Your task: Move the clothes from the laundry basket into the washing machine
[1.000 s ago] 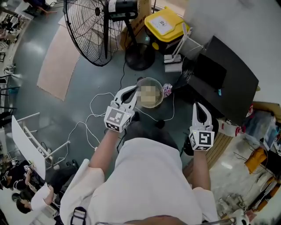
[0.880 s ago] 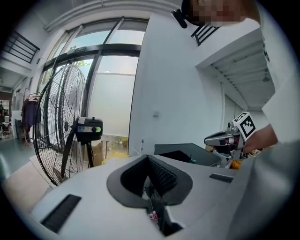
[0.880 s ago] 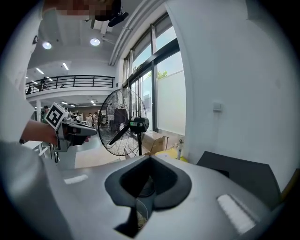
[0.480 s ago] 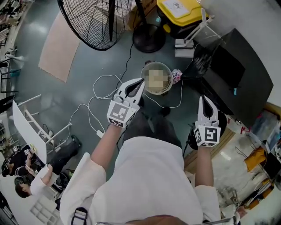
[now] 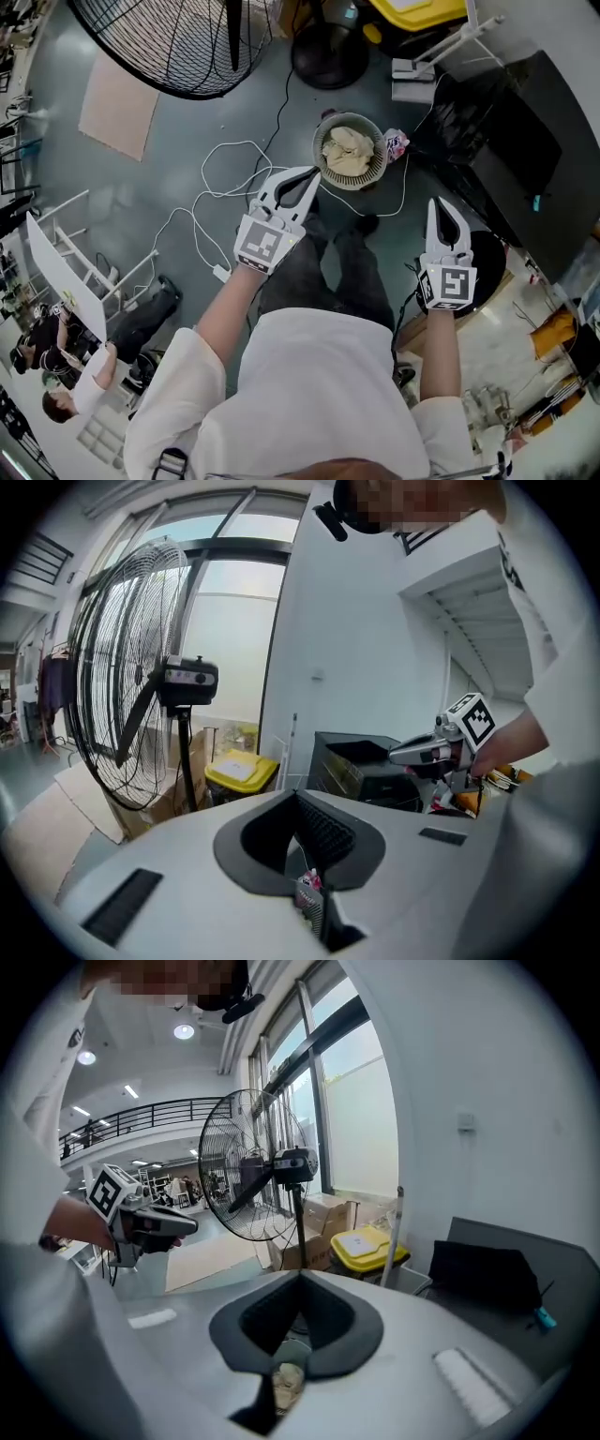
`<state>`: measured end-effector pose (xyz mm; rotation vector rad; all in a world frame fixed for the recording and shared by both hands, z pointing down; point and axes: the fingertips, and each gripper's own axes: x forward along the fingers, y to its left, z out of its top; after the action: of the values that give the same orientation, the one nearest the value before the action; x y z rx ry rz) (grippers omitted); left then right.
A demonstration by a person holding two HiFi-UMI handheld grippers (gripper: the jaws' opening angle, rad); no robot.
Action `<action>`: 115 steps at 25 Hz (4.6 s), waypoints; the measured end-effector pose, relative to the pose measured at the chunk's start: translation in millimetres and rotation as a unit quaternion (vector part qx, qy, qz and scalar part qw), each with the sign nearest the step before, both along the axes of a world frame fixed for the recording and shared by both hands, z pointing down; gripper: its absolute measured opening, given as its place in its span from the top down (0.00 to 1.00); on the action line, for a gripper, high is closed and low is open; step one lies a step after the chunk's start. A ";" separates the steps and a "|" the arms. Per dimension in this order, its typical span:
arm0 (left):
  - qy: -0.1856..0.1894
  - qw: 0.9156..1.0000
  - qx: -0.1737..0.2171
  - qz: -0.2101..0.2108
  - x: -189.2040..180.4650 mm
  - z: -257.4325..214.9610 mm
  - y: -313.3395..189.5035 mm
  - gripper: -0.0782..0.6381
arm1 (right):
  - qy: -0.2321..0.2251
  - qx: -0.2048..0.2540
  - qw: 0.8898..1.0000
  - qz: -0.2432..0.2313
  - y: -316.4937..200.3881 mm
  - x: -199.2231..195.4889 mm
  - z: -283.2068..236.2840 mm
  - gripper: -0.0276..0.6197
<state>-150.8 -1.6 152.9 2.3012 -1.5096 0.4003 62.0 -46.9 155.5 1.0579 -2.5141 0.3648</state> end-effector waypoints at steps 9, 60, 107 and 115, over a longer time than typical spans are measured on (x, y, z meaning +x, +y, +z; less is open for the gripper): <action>-0.002 1.000 -0.026 0.005 -22.1 107.5 2.4 0.88 | 0.020 -0.015 0.999 -0.038 -9.1 -39.3 102.9 0.94; -0.055 0.992 0.058 0.094 -86.7 507.6 -81.2 0.88 | 0.225 -0.064 0.891 -0.390 2.9 -165.5 660.1 0.75; -0.022 0.985 0.045 0.167 -37.1 548.1 -73.5 0.88 | 0.377 -0.127 0.779 -0.485 66.7 -161.0 872.1 0.02; -0.016 0.983 0.040 0.177 -35.1 550.3 -67.2 0.88 | 0.421 -0.072 0.765 -0.481 52.9 -164.6 910.2 0.02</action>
<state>-185.9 -68.8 703.3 2.6446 -1.1434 0.4793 -102.5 6.0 1065.7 -0.2352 -1.7897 -0.2019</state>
